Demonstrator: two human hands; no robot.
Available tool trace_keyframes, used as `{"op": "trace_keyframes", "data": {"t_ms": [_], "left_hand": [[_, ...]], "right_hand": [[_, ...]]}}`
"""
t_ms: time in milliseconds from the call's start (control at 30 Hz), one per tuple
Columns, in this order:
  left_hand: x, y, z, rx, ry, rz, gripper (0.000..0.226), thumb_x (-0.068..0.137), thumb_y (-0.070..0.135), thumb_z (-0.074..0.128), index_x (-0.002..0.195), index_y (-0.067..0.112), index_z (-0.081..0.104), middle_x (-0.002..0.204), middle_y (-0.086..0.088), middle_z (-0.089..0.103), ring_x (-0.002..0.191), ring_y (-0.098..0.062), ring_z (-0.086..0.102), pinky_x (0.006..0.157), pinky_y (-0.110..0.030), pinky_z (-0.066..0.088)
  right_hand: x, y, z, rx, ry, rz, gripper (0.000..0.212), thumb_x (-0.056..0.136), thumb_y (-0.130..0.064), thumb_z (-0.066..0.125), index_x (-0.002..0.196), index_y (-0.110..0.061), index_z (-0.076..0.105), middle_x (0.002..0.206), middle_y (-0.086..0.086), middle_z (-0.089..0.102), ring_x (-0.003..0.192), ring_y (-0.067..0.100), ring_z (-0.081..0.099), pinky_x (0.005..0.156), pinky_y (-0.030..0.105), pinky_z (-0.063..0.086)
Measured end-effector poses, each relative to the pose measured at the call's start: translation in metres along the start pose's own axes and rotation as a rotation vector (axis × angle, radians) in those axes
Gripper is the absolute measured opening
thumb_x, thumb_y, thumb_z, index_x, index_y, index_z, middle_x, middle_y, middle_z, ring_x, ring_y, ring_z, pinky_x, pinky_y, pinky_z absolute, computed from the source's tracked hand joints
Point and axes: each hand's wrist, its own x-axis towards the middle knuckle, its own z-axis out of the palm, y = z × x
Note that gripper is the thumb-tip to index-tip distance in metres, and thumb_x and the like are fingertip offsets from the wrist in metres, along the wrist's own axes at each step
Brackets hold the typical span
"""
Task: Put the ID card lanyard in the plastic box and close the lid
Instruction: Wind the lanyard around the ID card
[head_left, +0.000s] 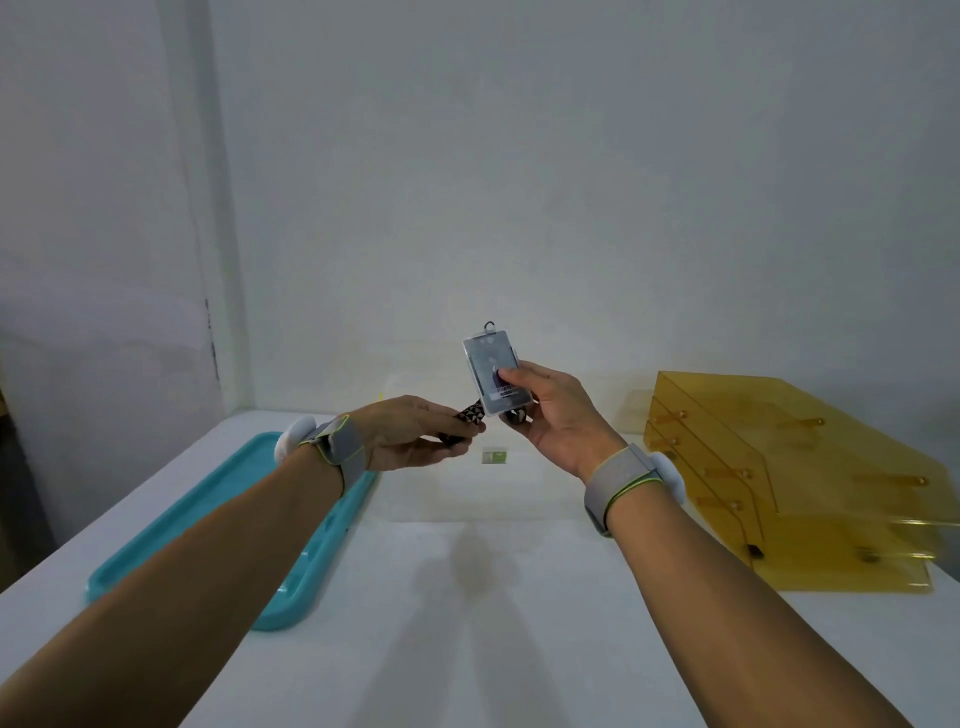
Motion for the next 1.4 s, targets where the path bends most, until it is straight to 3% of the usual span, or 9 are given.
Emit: {"op": "trace_keyframes", "data": {"t_ms": [100, 200, 367, 567, 967, 1133, 1267, 1333, 1400], "left_hand": [[0.003, 0.004, -0.008, -0.113, 0.030, 0.013, 0.026, 0.089, 0.002, 0.068, 0.115, -0.004, 0.070, 0.086, -0.008, 0.069, 0.063, -0.007, 0.069, 0.049, -0.011, 0.054], [0.006, 0.008, -0.014, -0.266, 0.016, 0.047, 0.022, 0.094, -0.005, 0.056, 0.112, -0.006, 0.069, 0.094, -0.014, 0.070, 0.067, -0.012, 0.073, 0.059, -0.017, 0.061], [0.006, 0.013, -0.014, -0.442, 0.048, 0.119, 0.033, 0.095, -0.006, 0.051, 0.075, -0.008, 0.077, 0.093, -0.025, 0.071, 0.080, -0.028, 0.074, 0.077, -0.032, 0.062], [0.007, 0.019, -0.007, -0.368, 0.052, 0.227, 0.022, 0.100, -0.003, 0.046, 0.101, -0.004, 0.068, 0.090, -0.011, 0.076, 0.075, -0.016, 0.077, 0.071, -0.022, 0.063], [0.015, 0.027, -0.007, -0.511, 0.051, 0.215, 0.023, 0.104, 0.013, 0.044, 0.105, -0.002, 0.062, 0.098, -0.018, 0.072, 0.078, -0.023, 0.076, 0.070, -0.027, 0.064], [0.022, 0.030, -0.012, -0.393, 0.026, 0.197, 0.029, 0.102, 0.018, 0.034, 0.095, 0.003, 0.058, 0.094, -0.018, 0.075, 0.101, -0.031, 0.066, 0.098, -0.039, 0.053], [0.042, 0.027, -0.015, -0.190, 0.199, 0.208, 0.037, 0.098, 0.019, 0.032, 0.117, 0.004, 0.060, 0.116, -0.018, 0.071, 0.111, -0.029, 0.063, 0.100, -0.043, 0.047], [0.052, 0.021, -0.015, 0.085, 0.375, 0.230, 0.037, 0.101, 0.023, 0.037, 0.125, 0.005, 0.059, 0.115, -0.013, 0.071, 0.116, -0.029, 0.062, 0.097, -0.041, 0.048], [0.064, 0.011, -0.021, 0.506, 0.451, 0.277, 0.028, 0.098, 0.028, 0.050, 0.116, 0.013, 0.065, 0.110, -0.006, 0.074, 0.112, -0.026, 0.065, 0.096, -0.039, 0.050]], "right_hand": [[0.002, 0.002, -0.002, -0.033, -0.001, 0.020, 0.009, 0.086, -0.010, 0.073, 0.094, -0.010, 0.077, 0.081, 0.009, 0.068, 0.071, 0.020, 0.058, 0.061, 0.029, 0.048], [0.004, 0.005, -0.003, -0.041, -0.009, 0.026, 0.011, 0.086, -0.009, 0.072, 0.096, -0.009, 0.077, 0.084, 0.011, 0.068, 0.077, 0.024, 0.058, 0.065, 0.031, 0.047], [0.004, 0.012, -0.001, -0.071, -0.042, 0.009, 0.025, 0.087, -0.008, 0.071, 0.110, 0.000, 0.074, 0.092, 0.018, 0.067, 0.086, 0.029, 0.057, 0.073, 0.038, 0.042], [0.005, 0.017, 0.005, -0.103, -0.060, -0.015, 0.029, 0.088, -0.007, 0.069, 0.115, 0.004, 0.070, 0.084, 0.015, 0.068, 0.071, 0.023, 0.059, 0.052, 0.026, 0.044], [0.021, 0.017, 0.001, -0.117, -0.014, -0.039, 0.027, 0.088, -0.003, 0.070, 0.112, 0.008, 0.068, 0.083, 0.018, 0.067, 0.059, 0.020, 0.060, 0.047, 0.026, 0.039], [0.036, 0.019, -0.002, -0.206, 0.053, -0.042, 0.029, 0.084, -0.004, 0.074, 0.111, 0.004, 0.070, 0.084, 0.018, 0.068, 0.064, 0.024, 0.060, 0.049, 0.029, 0.040], [0.047, 0.019, -0.007, -0.201, 0.097, -0.039, 0.029, 0.084, -0.004, 0.073, 0.112, 0.003, 0.070, 0.084, 0.017, 0.069, 0.062, 0.023, 0.061, 0.047, 0.027, 0.040], [0.048, 0.019, -0.009, -0.188, 0.114, -0.035, 0.027, 0.085, -0.004, 0.072, 0.111, 0.002, 0.071, 0.085, 0.016, 0.069, 0.064, 0.023, 0.061, 0.046, 0.026, 0.040], [0.054, 0.020, -0.014, -0.167, 0.134, -0.025, 0.022, 0.085, -0.003, 0.071, 0.107, -0.001, 0.071, 0.087, 0.016, 0.069, 0.064, 0.023, 0.061, 0.047, 0.027, 0.039]]}}
